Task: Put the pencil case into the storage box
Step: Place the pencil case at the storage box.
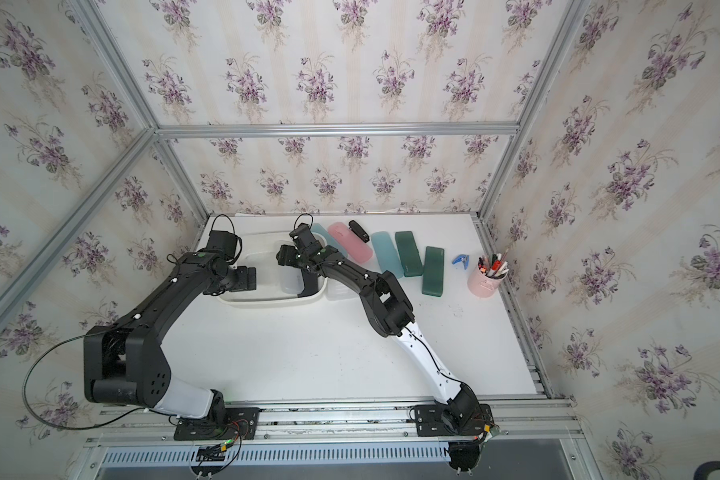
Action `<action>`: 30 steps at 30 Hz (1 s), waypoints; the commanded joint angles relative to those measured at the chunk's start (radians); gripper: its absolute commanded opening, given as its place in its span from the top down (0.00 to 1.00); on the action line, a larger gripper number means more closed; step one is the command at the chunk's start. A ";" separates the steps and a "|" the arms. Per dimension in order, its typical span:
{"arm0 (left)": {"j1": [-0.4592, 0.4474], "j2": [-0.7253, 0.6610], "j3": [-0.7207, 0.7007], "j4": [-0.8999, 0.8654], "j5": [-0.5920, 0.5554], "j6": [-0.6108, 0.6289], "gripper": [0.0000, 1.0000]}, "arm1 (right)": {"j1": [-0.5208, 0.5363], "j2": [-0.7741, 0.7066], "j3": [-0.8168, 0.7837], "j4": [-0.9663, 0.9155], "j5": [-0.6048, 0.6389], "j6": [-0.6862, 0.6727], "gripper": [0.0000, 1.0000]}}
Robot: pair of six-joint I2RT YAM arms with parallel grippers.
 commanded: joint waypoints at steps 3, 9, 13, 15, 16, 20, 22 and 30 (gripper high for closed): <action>0.001 0.004 0.004 0.010 0.011 0.012 0.01 | -0.001 -0.018 -0.001 -0.006 0.053 -0.016 0.09; 0.001 0.012 0.004 0.007 0.014 0.013 0.01 | -0.006 -0.032 -0.001 -0.012 0.055 -0.030 0.00; 0.001 0.009 0.007 0.006 0.014 0.015 0.01 | -0.006 -0.058 -0.011 -0.035 0.066 -0.045 0.00; 0.001 0.009 0.011 0.005 0.016 0.016 0.01 | -0.007 -0.108 -0.045 -0.037 0.074 -0.061 0.00; 0.001 0.011 0.011 0.005 0.018 0.017 0.01 | -0.006 -0.139 -0.077 -0.036 0.086 -0.071 0.00; -0.002 0.009 0.016 0.007 0.031 0.020 0.01 | -0.010 -0.293 -0.242 -0.044 0.159 -0.127 0.00; -0.013 0.001 0.020 0.011 0.039 0.027 0.01 | -0.026 -0.392 -0.362 -0.068 0.220 -0.156 0.00; -0.236 -0.004 0.132 0.039 0.093 0.215 0.01 | -0.232 -0.844 -1.054 0.102 0.242 -0.095 0.00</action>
